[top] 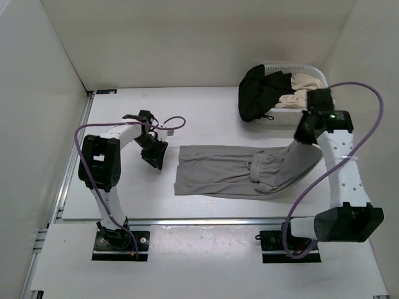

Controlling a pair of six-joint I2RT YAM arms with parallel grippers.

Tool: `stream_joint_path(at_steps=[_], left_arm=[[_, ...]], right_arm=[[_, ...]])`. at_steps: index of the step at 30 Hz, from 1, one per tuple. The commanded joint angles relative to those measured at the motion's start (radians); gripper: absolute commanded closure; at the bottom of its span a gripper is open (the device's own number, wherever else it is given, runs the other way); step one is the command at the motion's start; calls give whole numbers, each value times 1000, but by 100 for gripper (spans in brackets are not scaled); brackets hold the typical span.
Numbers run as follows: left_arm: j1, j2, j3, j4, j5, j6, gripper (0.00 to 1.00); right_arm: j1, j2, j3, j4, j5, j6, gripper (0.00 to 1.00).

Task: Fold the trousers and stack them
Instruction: Fold the trousers

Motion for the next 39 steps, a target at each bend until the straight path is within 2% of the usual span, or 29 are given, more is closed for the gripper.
stream_joint_path(at_steps=[1, 2, 3, 6, 7, 10, 13, 14, 18, 21, 22, 23, 27, 32, 33, 35, 36, 39], left_arm=[[-4, 8, 4, 39, 118, 0, 53], [-4, 22, 13, 39, 135, 0, 53], [-4, 31, 25, 39, 172, 10, 53], [-16, 68, 39, 29, 238, 36, 51], [-29, 86, 55, 29, 247, 36, 51], [-54, 115, 84, 29, 258, 36, 51], [-79, 155, 104, 29, 267, 36, 51], [-79, 178, 114, 29, 267, 36, 51], [-88, 227, 141, 20, 277, 36, 51], [-97, 259, 150, 20, 255, 36, 58], [-97, 260, 150, 20, 255, 36, 65], [-97, 260, 150, 29, 255, 36, 67], [-97, 278, 128, 43, 255, 36, 67], [-88, 278, 183, 43, 196, 13, 67], [-62, 278, 221, 43, 182, 13, 66], [-24, 278, 274, 23, 160, 0, 62], [19, 278, 338, 10, 139, -10, 61], [84, 287, 433, -48, 113, -10, 58]], right_arm=[[249, 33, 90, -88, 87, 98, 100], [314, 49, 104, -102, 160, 136, 100], [431, 66, 116, -113, 190, 219, 100], [624, 154, 125, -113, 244, 340, 100], [662, 182, 140, -113, 253, 412, 100], [817, 334, 195, -134, 279, 488, 100], [945, 526, 375, -156, 288, 555, 100], [995, 617, 489, -176, 306, 584, 100], [1045, 753, 639, -181, 316, 627, 100], [1045, 721, 570, -104, 303, 664, 100], [1045, 703, 514, -86, 313, 683, 100], [1054, 661, 487, -44, 322, 683, 100], [1072, 641, 424, 57, 287, 674, 100], [1082, 827, 610, -9, 196, 603, 100], [1091, 839, 628, -9, 185, 574, 85], [1114, 848, 639, 69, 137, 459, 64], [1124, 848, 639, 100, 127, 421, 50], [1183, 810, 639, 177, 118, 257, 45]])
